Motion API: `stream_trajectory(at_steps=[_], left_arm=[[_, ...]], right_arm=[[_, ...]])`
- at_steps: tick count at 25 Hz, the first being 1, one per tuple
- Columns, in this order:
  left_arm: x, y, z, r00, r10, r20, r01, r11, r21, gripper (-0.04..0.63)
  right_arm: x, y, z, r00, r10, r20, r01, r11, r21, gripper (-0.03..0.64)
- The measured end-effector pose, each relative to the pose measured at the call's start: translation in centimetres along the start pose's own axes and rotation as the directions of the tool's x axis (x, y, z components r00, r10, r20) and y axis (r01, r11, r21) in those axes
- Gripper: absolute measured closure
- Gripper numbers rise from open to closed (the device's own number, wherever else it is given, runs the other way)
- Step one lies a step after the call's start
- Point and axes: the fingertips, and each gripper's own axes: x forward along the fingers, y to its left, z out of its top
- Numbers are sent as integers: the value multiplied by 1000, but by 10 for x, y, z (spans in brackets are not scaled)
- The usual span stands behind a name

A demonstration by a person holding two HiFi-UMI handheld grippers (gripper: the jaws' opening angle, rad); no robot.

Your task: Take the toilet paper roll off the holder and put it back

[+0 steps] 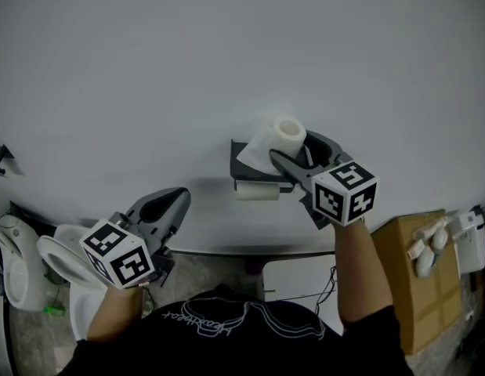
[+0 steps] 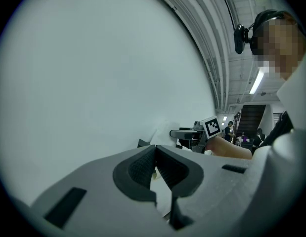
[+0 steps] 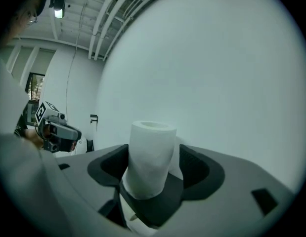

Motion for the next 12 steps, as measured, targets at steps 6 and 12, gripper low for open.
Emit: stream_trajectory(at_steps=[6,12], left_arm=[[9,7,1,1000,-8,1,8,1000,-12,589],[17,5,3,1000,-27,-7,27,1000,-10,589]], right_arm=[[3,3,0,1000,11,-21,-11,1000,-6,330],[3,3,0,1000,13,-26,-13,1000,3,336]])
